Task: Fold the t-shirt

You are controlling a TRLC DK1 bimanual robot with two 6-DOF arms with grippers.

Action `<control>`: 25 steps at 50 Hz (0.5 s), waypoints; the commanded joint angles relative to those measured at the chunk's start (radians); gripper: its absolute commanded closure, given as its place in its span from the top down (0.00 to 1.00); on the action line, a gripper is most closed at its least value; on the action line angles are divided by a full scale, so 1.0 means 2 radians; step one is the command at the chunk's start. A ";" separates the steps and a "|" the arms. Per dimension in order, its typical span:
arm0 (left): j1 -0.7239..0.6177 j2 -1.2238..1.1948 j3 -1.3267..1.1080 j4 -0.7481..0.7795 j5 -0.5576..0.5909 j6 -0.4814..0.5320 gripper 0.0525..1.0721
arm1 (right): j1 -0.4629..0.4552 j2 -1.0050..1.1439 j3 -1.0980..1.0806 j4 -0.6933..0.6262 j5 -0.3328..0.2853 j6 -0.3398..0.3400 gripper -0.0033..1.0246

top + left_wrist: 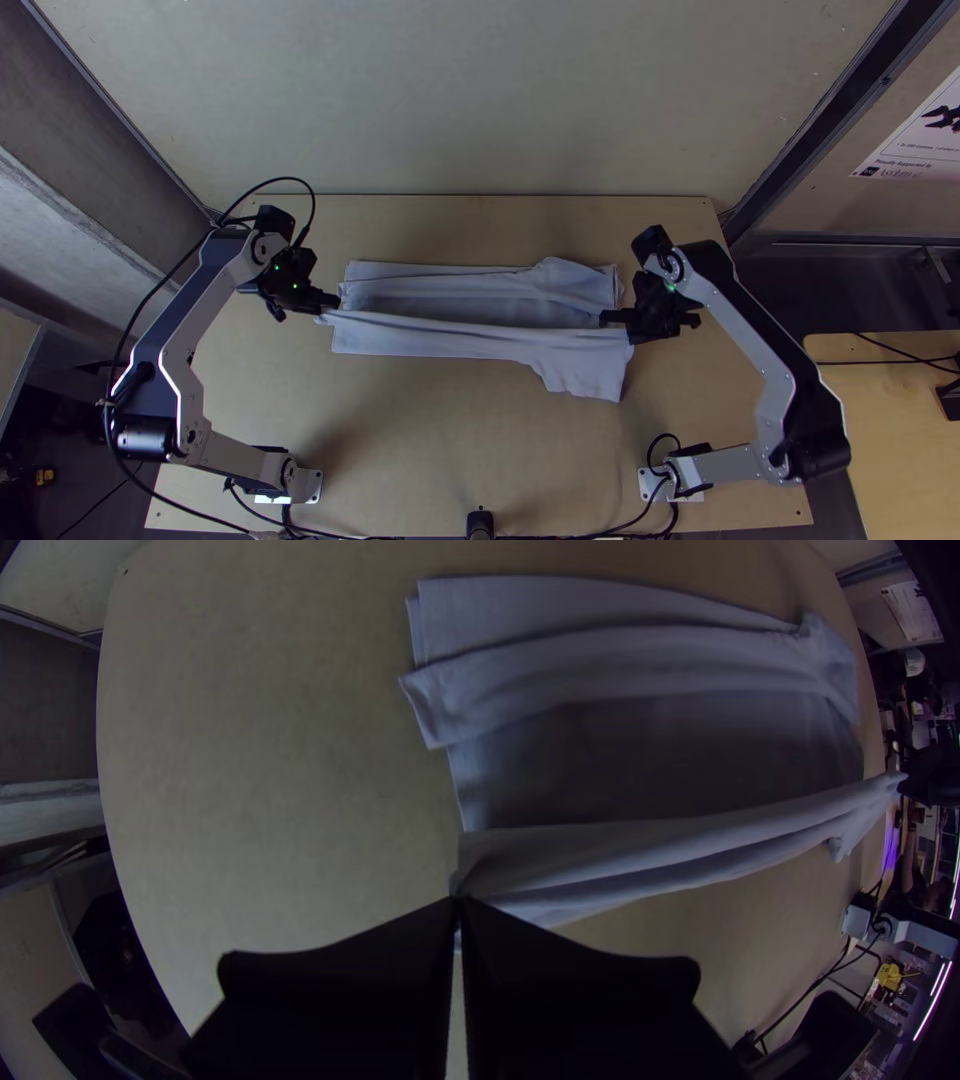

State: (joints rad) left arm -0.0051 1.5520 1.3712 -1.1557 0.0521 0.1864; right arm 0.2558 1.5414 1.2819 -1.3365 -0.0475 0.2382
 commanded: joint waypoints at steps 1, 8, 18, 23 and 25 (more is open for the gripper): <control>0.004 0.025 0.032 0.000 0.001 -0.007 0.03 | -0.013 0.036 0.029 0.005 0.010 -0.010 0.03; 0.002 0.053 0.061 0.000 0.000 -0.008 0.03 | -0.021 0.078 0.068 0.009 0.010 -0.014 0.03; 0.003 0.101 0.111 0.000 0.000 -0.006 0.03 | -0.031 0.144 0.140 0.009 0.010 -0.022 0.03; 0.005 0.131 0.141 0.000 -0.001 -0.003 0.03 | -0.032 0.182 0.180 0.009 0.010 -0.025 0.03; 0.005 0.143 0.153 0.000 -0.002 -0.003 0.03 | -0.032 0.196 0.195 0.009 0.011 -0.026 0.03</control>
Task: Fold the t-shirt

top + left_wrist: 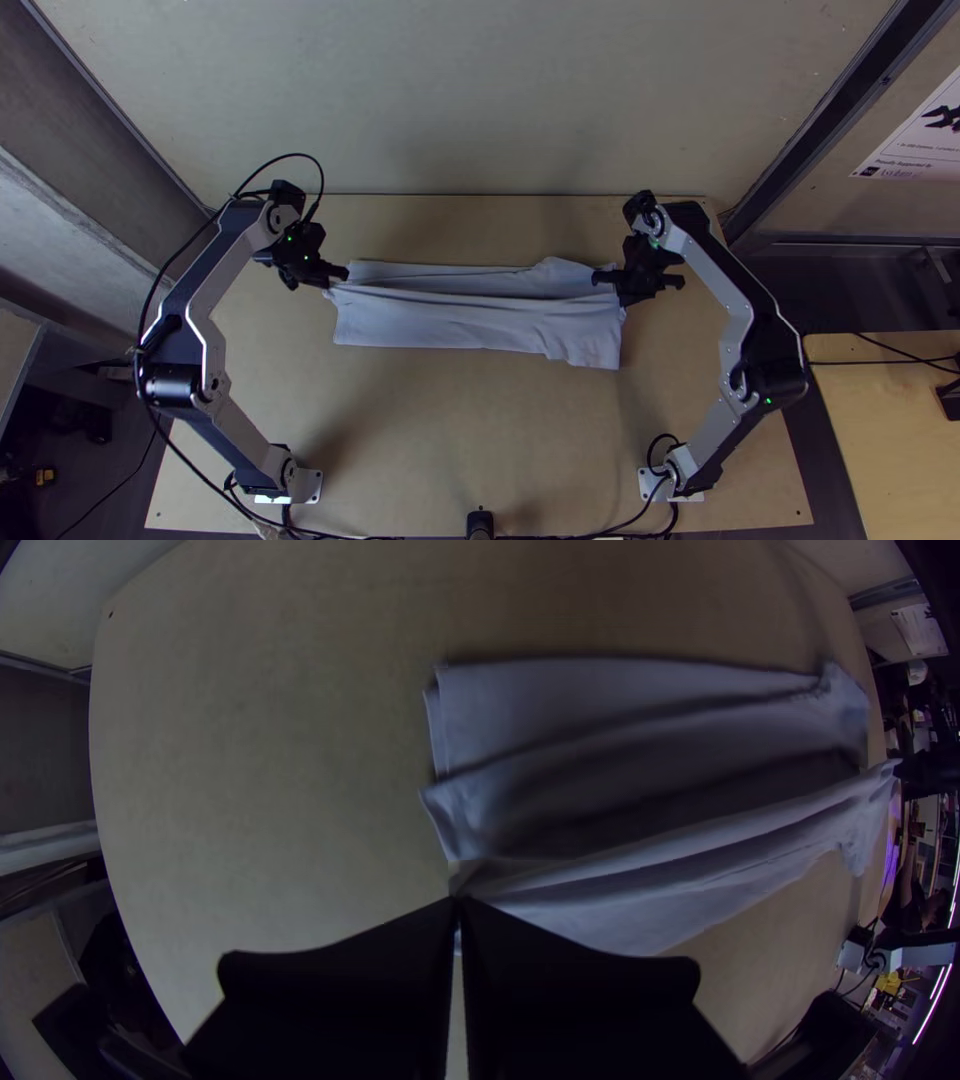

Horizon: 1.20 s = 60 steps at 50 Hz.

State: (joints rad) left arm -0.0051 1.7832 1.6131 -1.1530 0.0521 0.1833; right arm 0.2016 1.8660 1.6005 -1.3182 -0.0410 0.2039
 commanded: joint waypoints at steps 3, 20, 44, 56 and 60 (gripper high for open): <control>0.005 0.046 0.053 -0.001 -0.002 -0.004 0.03 | -0.005 0.056 0.061 -0.001 0.009 -0.008 0.03; 0.000 0.128 0.140 -0.007 -0.003 -0.007 0.03 | -0.007 0.149 0.158 -0.012 0.011 -0.010 0.03; 0.000 0.135 0.114 -0.005 0.005 -0.019 0.99 | -0.015 0.207 0.161 -0.005 0.021 -0.015 0.03; 0.008 0.115 0.106 0.007 0.054 -0.023 0.96 | -0.041 0.203 0.185 -0.028 0.020 -0.021 0.53; 0.016 0.105 0.106 0.010 0.073 -0.028 0.96 | -0.047 0.189 0.191 -0.046 0.021 -0.032 0.74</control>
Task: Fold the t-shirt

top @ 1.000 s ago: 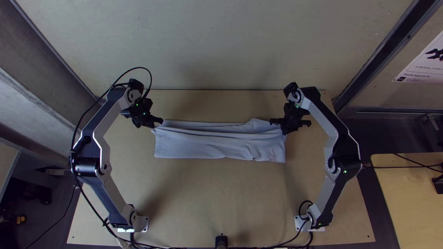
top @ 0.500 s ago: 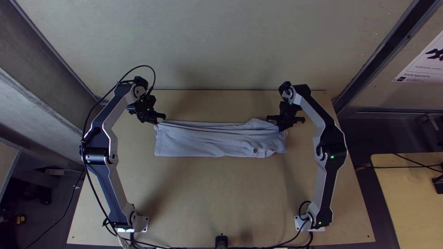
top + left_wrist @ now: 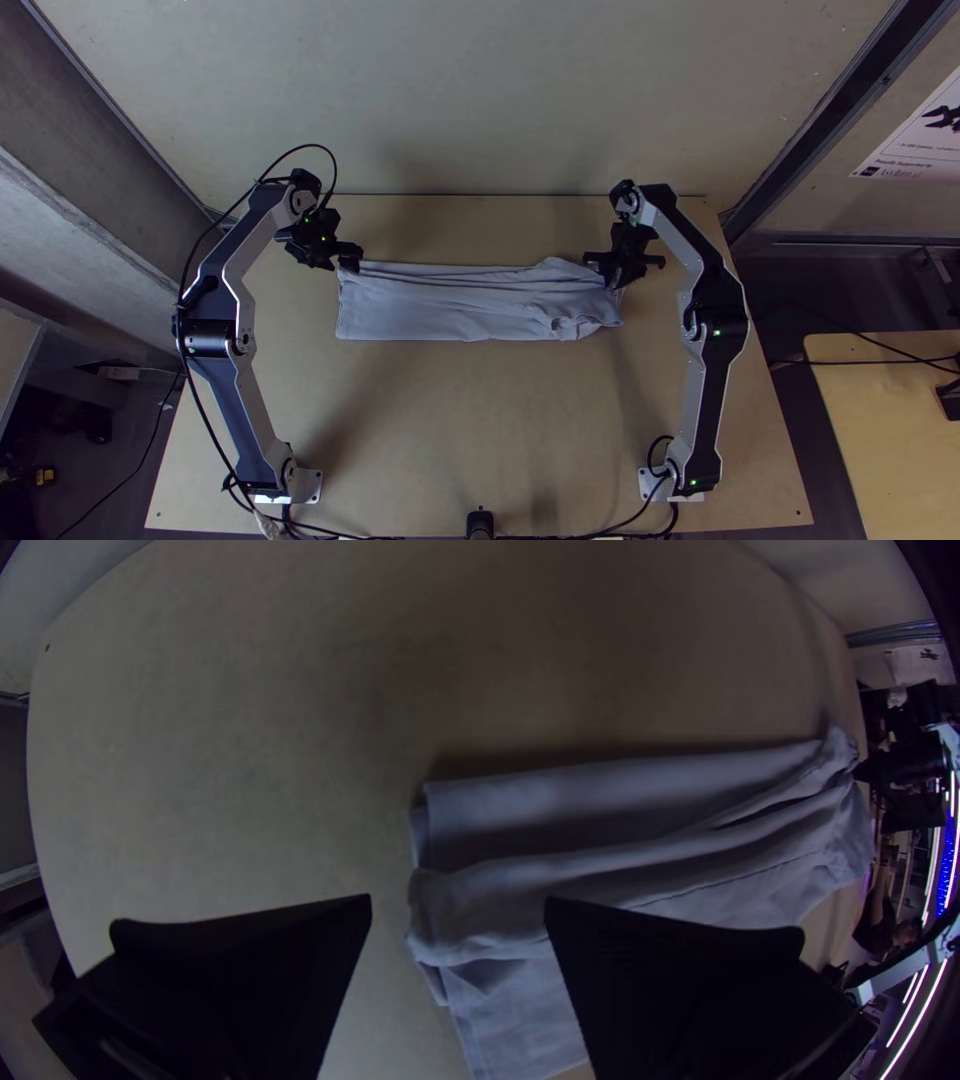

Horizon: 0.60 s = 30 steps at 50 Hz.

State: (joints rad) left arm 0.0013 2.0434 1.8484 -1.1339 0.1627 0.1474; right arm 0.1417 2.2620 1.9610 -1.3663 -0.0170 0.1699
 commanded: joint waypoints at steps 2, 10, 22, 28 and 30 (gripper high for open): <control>0.019 -0.030 -0.012 0.000 0.031 -0.011 0.96 | -0.019 -0.015 0.014 -0.034 0.008 -0.022 0.87; 0.048 -0.048 -0.020 0.000 0.103 -0.014 0.96 | -0.027 -0.046 0.019 -0.072 0.008 -0.039 0.97; 0.097 -0.065 -0.054 -0.002 0.163 -0.024 0.96 | -0.038 -0.121 0.011 -0.076 0.026 -0.053 0.96; 0.122 -0.075 -0.081 0.013 0.182 -0.015 0.96 | -0.048 -0.156 0.011 -0.076 0.026 -0.051 0.96; 0.130 -0.078 -0.090 0.019 0.183 -0.012 0.96 | -0.052 -0.168 0.012 -0.075 0.025 -0.050 0.96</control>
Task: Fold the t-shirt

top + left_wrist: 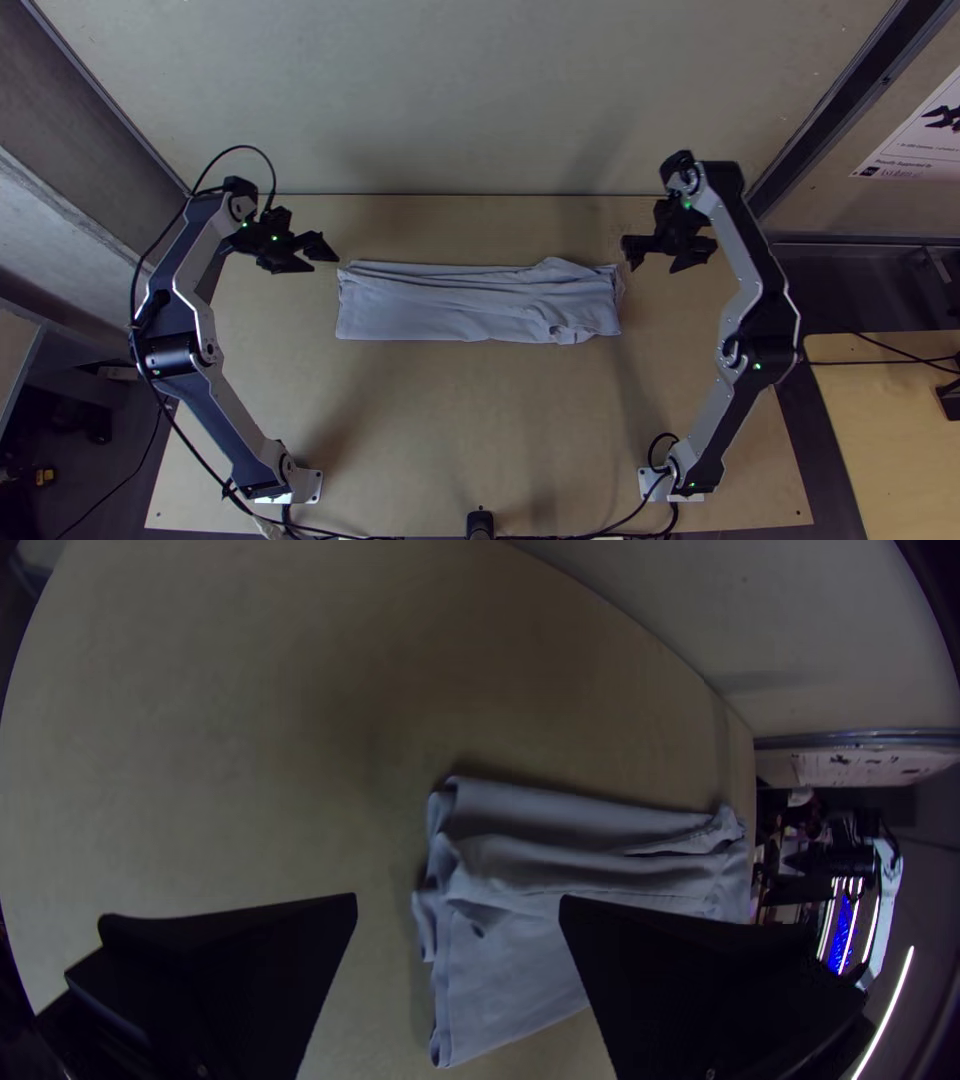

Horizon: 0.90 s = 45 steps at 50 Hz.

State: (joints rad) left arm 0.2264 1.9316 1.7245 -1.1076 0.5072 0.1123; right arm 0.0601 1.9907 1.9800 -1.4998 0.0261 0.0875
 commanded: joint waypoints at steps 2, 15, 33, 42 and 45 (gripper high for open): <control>0.026 -0.024 -0.037 0.010 0.017 0.008 0.96 | -0.014 -0.043 0.003 -0.009 0.004 -0.008 0.96; 0.068 -0.032 -0.122 0.046 0.095 0.046 0.96 | -0.019 -0.106 -0.009 -0.009 0.003 -0.005 0.96; 0.075 0.017 -0.170 0.072 0.146 0.070 0.96 | -0.015 -0.151 -0.011 -0.005 0.003 0.007 0.96; 0.061 0.036 -0.187 0.096 0.154 0.065 0.96 | -0.013 -0.160 -0.015 -0.005 0.003 0.009 0.96; 0.052 0.040 -0.191 0.104 0.154 0.060 0.96 | -0.012 -0.163 -0.020 -0.005 0.003 0.009 0.96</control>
State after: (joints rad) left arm 0.3618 1.9583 1.3891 -0.9230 0.8173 0.2359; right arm 0.0296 1.6962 1.9671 -1.5017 0.0269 0.0963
